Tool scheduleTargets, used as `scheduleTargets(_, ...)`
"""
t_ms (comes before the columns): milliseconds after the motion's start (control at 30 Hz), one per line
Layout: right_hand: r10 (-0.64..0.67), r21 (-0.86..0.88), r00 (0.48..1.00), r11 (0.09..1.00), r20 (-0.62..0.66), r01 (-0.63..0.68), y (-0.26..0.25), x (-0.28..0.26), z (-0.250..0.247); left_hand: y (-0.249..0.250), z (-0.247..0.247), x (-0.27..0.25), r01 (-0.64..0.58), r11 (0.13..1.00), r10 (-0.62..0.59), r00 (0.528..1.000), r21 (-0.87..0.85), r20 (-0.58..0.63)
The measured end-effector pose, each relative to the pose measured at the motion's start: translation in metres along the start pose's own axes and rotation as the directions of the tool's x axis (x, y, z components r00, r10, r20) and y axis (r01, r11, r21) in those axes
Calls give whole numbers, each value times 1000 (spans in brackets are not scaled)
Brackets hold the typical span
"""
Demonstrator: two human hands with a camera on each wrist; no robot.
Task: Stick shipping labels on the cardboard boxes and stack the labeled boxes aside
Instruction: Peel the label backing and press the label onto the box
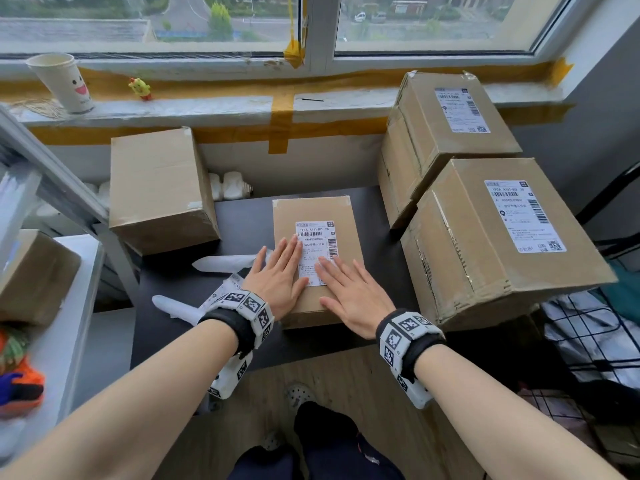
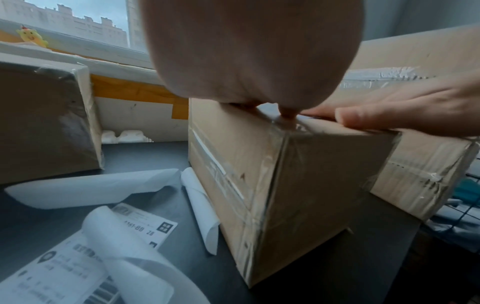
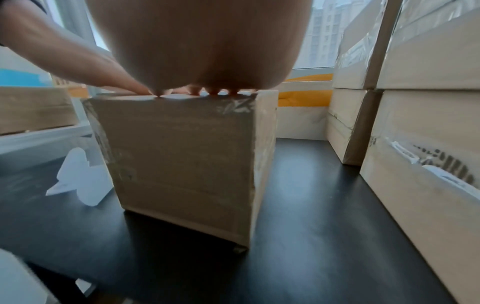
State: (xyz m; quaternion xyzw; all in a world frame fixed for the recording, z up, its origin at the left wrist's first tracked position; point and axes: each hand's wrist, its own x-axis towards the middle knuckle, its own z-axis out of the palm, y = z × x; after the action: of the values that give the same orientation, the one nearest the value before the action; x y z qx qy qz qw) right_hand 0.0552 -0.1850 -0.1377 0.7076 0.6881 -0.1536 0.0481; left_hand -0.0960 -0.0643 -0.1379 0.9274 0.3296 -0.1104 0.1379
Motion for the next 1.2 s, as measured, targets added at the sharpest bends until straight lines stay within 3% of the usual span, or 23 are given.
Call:
scheduleTargets(300, -51, -16, 998, 999, -22, 51, -8, -21, 5, 2, 1, -4, -6, 1000, 6, 1000, 5, -2)
scheduleTargets(467, 59, 73, 997, 996, -49, -55, -1, -16, 6, -2, -2, -4, -44, 999, 44, 999, 28, 1)
scheduleTargets(767, 104, 70, 994, 992, 20, -106, 5, 29, -20, -1, -12, 16, -101, 994, 99, 995, 42, 33)
scheduleTargets(1000, 112, 96, 990, 988, 89, -120, 21, 72, -39, -20, -37, 45, -84, 996, 78, 984, 32, 161)
scheduleTargets(1200, 71, 96, 995, 992, 67, -78, 34, 64, -34, -33, -36, 44, -40, 999, 40, 987, -4, 155)
